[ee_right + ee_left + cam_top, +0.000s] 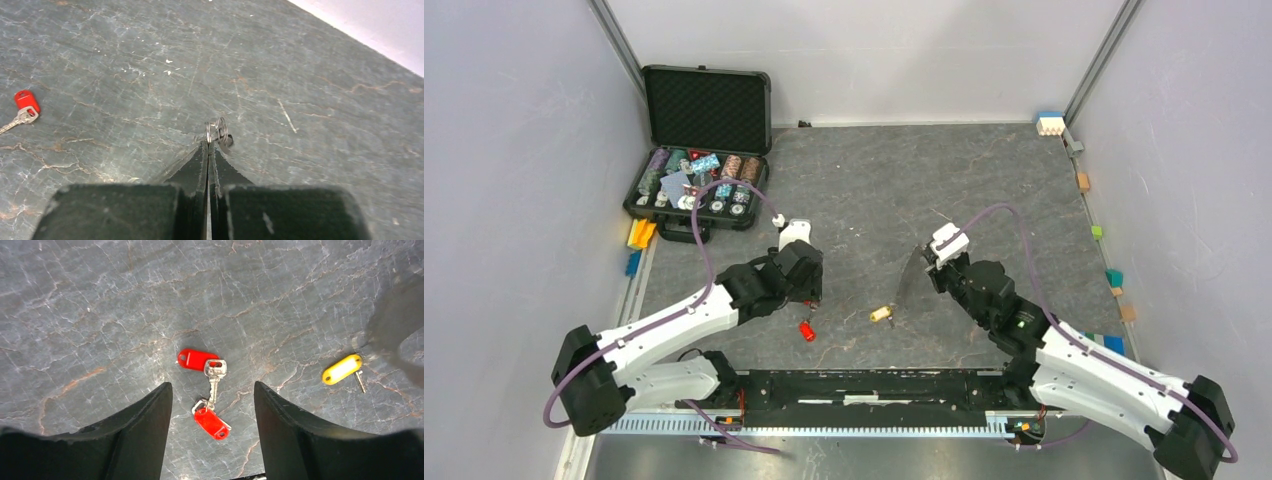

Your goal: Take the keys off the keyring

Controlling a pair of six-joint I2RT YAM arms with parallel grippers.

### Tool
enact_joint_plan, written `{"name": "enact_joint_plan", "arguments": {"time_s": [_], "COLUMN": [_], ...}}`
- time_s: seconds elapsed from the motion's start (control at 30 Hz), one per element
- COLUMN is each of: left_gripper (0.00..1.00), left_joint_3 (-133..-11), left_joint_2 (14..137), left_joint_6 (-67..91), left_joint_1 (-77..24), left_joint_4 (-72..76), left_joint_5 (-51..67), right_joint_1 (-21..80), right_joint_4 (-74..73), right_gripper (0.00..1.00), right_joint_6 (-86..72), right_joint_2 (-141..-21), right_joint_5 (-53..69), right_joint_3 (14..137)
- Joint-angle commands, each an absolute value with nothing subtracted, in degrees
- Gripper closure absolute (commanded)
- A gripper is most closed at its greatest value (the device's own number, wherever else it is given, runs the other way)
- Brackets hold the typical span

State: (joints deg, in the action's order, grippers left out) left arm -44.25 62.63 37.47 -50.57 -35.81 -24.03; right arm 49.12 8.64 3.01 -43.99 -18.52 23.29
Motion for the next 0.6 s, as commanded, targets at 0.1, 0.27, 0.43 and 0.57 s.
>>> {"name": "enact_joint_plan", "arguments": {"time_s": [0.1, 0.27, 0.43, 0.57], "left_gripper": [0.32, 0.32, 0.31, 0.30], "left_joint_3": [-45.6, -44.7, -44.7, -44.5], "left_joint_2": [59.3, 58.9, 58.2, 56.5], "left_joint_6": [34.4, 34.4, 34.3, 34.5], "left_joint_1": [-50.2, -50.2, -50.1, -50.1], "left_joint_4": [-34.0, -33.6, -34.4, -35.3], "left_joint_5": [-28.9, -28.6, -28.5, -28.6], "right_joint_1": [49.3, 49.3, 49.3, 49.3], "right_joint_4": [-6.7, -6.5, -1.1, 4.9], "right_gripper": [1.00, 1.00, 1.00, 1.00], "right_joint_6": [7.4, 7.1, 6.6, 4.1], "right_joint_2": [-41.3, -43.6, -50.7, -56.7], "right_joint_5": [-23.0, -20.8, -10.6, -0.5], "right_joint_3": [34.5, 34.4, 30.4, 26.9]}}
